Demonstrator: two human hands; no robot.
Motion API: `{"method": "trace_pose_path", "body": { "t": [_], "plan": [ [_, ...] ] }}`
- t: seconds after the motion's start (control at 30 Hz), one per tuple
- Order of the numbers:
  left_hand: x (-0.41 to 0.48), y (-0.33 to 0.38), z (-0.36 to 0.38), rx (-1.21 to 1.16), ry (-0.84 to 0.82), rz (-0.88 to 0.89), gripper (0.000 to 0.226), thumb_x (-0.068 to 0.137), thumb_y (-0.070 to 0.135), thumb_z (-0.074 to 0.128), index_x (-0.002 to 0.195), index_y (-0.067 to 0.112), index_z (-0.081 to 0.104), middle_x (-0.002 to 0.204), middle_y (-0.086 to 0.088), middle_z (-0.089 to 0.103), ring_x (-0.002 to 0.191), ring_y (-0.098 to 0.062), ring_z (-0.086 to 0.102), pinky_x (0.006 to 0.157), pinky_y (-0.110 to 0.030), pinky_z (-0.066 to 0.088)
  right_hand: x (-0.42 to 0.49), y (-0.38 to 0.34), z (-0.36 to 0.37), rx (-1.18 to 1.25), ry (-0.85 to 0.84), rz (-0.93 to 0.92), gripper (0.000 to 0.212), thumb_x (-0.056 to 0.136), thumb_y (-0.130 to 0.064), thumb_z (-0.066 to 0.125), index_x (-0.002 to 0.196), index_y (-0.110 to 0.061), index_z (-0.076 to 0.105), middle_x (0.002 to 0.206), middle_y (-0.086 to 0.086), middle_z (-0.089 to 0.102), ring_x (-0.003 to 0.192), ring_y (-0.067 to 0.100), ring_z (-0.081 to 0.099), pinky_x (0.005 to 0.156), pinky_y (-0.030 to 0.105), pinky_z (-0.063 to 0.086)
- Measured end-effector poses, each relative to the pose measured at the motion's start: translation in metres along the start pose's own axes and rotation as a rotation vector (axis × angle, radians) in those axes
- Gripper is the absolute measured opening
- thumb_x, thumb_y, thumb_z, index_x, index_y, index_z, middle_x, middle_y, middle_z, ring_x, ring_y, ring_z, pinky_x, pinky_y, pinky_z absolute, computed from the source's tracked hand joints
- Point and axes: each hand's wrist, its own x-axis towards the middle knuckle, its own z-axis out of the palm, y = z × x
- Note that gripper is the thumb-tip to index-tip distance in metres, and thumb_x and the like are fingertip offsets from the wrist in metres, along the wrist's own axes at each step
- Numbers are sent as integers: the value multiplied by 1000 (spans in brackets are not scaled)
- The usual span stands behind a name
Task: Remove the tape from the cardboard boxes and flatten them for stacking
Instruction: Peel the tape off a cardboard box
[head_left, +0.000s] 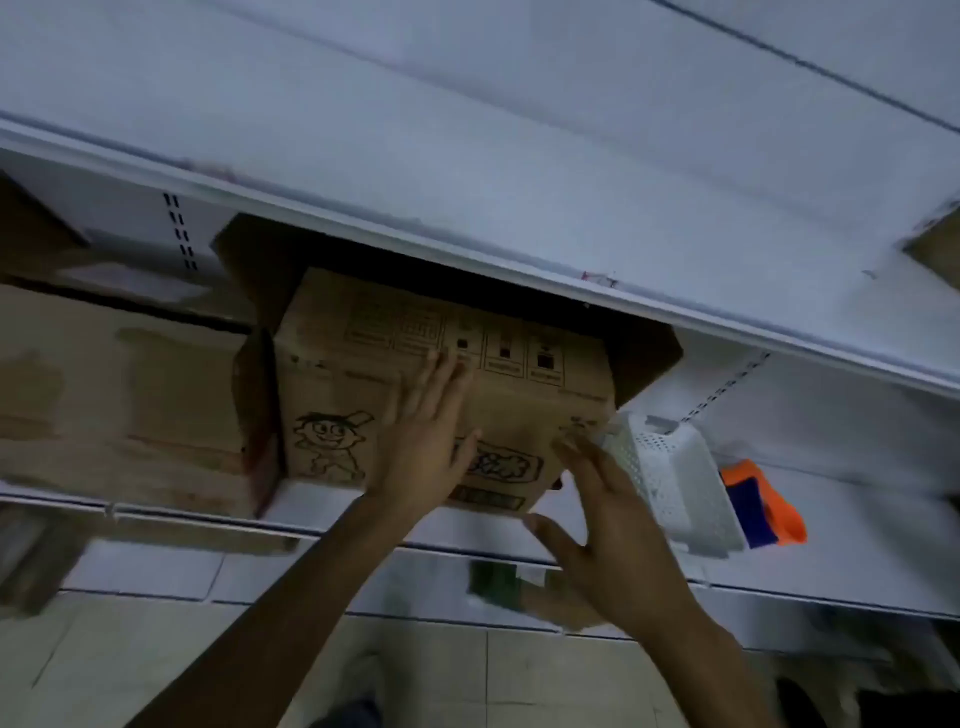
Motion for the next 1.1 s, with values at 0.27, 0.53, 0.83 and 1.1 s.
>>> {"method": "trace_pose_path", "body": {
  "t": [0.27, 0.53, 0.83, 1.1],
  "plan": [
    [0, 5, 23, 114, 32, -36, 75, 81, 17, 68, 145, 4, 31, 152, -16, 30, 143, -31, 18, 108, -60, 28, 124, 39, -8, -337, -60, -222, 106, 68, -61, 69, 150, -21, 16, 148, 16, 28, 133, 36, 28, 109, 53, 26],
    [-55, 85, 28, 113, 75, -231, 62, 88, 32, 60, 139, 3, 41, 150, -18, 30, 133, -30, 38, 105, -40, 39, 173, 84, 27, -483, -138, -412, 70, 82, -48, 62, 140, -23, 32, 124, 12, 55, 111, 31, 55, 83, 41, 47],
    [-109, 149, 30, -51, 162, -563, 55, 92, 31, 58, 142, 25, 36, 139, 12, 45, 120, -2, 44, 95, -12, 33, 138, 84, 4, -321, -135, -500, 25, 84, -37, 63, 97, -16, 60, 99, 9, 66, 95, 28, 63, 73, 32, 37],
    [-162, 149, 39, -652, 384, -982, 45, 94, 23, 54, 134, 21, 35, 126, 3, 55, 103, 1, 56, 91, -29, 47, 31, 95, -43, -301, -179, -479, 24, 81, -45, 63, 89, -24, 54, 84, -1, 63, 75, 19, 60, 63, 30, 43]
  ]
}}
